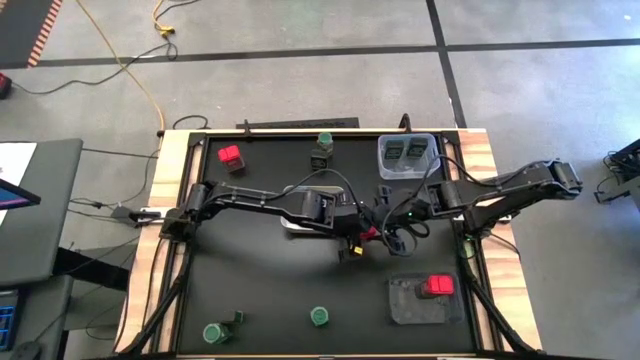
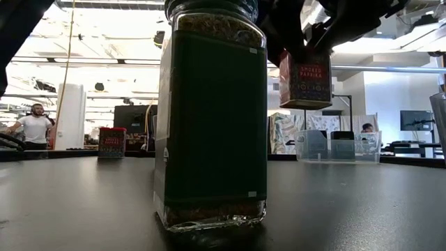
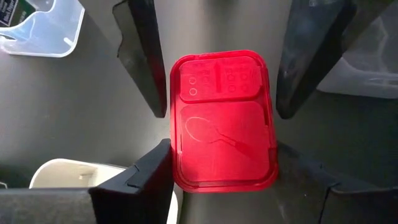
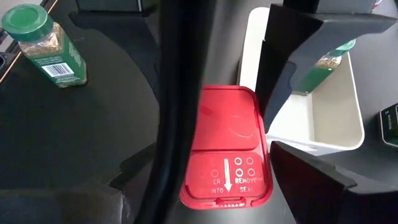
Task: Sort spices by type
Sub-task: Put the bottom red seasoning can into the black bin
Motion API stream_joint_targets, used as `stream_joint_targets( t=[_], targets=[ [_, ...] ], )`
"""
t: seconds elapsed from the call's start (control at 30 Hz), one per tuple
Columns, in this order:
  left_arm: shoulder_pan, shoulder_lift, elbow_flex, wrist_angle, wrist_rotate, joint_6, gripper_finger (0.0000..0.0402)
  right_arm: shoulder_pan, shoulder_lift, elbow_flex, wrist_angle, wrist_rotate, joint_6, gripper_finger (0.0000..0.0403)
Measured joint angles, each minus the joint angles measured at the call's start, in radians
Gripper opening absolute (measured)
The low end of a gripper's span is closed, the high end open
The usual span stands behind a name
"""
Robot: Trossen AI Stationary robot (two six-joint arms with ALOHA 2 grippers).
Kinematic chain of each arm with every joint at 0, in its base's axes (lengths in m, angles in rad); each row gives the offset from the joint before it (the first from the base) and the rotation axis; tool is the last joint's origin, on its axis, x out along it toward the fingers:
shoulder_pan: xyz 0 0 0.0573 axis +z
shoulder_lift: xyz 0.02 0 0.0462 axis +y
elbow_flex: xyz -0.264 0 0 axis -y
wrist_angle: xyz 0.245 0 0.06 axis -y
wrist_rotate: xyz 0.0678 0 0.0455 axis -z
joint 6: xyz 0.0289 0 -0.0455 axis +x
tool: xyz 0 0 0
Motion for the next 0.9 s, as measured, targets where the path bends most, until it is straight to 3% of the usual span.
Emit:
stream_joint_targets(
  t=[0.33, 0.63, 0.9],
  targets=[
    [0.0, 0.0, 0.001, 0.014, 0.001, -0.003, 0.0218, 0.0, 0.0, 0.0, -0.029, 0.001, 0.005, 0.0307],
    [0.0, 0.0, 0.002, 0.013, 0.003, -0.013, 0.0218, 0.0, 0.001, 0.0, -0.033, 0.0, 0.002, 0.026],
    [0.0, 0.0, 0.004, 0.013, 0.003, -0.013, 0.0218, 0.0, 0.001, 0.0, -0.035, 0.0, 0.002, 0.0252]
  ],
)
